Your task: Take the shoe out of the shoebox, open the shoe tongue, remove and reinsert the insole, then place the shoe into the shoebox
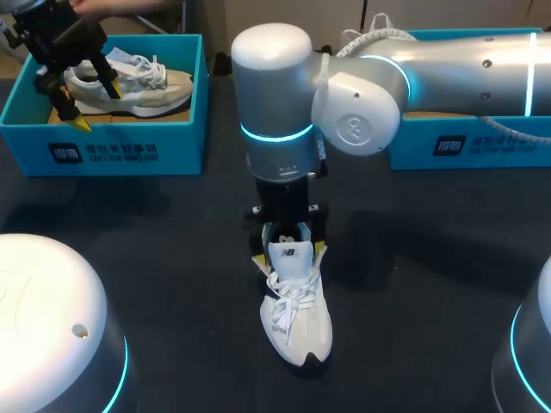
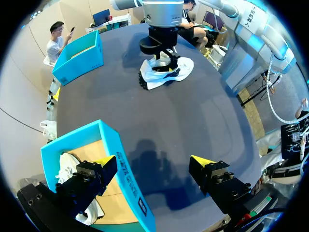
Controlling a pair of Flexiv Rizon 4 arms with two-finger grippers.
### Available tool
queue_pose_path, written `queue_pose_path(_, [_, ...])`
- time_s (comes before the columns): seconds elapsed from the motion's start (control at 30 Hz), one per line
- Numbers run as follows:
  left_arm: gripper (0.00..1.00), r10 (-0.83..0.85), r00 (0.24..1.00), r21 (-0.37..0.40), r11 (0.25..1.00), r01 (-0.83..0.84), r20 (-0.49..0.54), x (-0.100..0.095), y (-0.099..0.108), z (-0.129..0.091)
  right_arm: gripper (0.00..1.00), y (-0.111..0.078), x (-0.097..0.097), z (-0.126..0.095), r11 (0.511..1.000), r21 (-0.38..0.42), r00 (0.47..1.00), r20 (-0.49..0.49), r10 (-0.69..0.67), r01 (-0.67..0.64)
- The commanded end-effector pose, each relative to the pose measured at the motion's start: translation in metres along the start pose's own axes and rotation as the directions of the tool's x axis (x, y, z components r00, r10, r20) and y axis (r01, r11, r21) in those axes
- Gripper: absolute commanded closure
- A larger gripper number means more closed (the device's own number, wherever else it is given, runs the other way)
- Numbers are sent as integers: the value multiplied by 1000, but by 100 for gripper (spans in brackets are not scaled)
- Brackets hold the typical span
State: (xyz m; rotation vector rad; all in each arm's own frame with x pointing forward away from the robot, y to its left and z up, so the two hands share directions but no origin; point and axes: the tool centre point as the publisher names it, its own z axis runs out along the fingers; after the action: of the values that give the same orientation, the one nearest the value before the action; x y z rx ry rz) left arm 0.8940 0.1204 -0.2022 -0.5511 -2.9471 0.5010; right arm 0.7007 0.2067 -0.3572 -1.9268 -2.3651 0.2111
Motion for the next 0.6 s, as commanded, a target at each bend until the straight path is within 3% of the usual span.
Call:
queue_pose_path(0.03, [0,1,1000,-3,1000,-1,1,1,0,0,0,-9,1,-3,1000,-11,1000,8,9,-9])
queue_pose_path(0.6, [0,1,1000,-3,1000,-1,1,1,0,0,0,-14,0,-13,1000,-18,999,46,20,-19])
